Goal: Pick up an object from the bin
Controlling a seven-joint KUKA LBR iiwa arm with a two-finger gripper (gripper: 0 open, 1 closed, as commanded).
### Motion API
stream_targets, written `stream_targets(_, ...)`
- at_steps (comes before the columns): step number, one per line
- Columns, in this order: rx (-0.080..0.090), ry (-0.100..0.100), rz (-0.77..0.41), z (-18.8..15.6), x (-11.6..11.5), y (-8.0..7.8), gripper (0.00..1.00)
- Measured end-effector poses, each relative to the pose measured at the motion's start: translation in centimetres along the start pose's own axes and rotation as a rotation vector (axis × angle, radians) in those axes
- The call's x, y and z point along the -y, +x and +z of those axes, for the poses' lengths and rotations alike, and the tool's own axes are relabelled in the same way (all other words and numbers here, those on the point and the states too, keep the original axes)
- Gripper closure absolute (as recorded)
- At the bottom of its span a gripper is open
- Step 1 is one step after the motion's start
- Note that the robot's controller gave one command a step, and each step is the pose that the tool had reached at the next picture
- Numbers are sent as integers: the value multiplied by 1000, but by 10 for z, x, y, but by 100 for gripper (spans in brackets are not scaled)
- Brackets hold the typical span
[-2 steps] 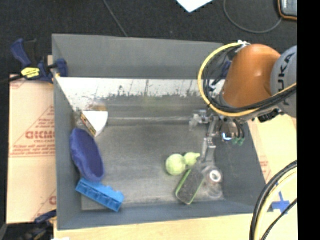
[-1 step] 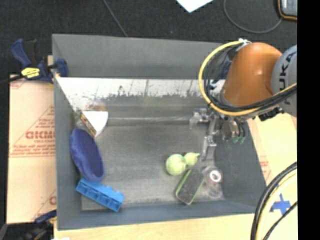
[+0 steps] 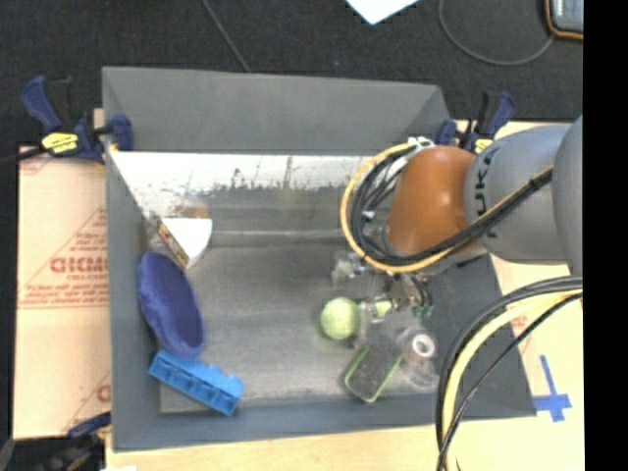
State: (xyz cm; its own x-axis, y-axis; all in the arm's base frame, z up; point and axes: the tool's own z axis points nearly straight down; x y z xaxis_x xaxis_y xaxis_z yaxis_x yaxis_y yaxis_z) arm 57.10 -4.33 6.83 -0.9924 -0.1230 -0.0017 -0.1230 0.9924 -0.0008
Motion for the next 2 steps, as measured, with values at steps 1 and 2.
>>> stream_targets(1, 21, 8, -200, -51, -8, 2, 0)
stream_targets(2, 5, 2, -9, -4, 1, -1, 0)
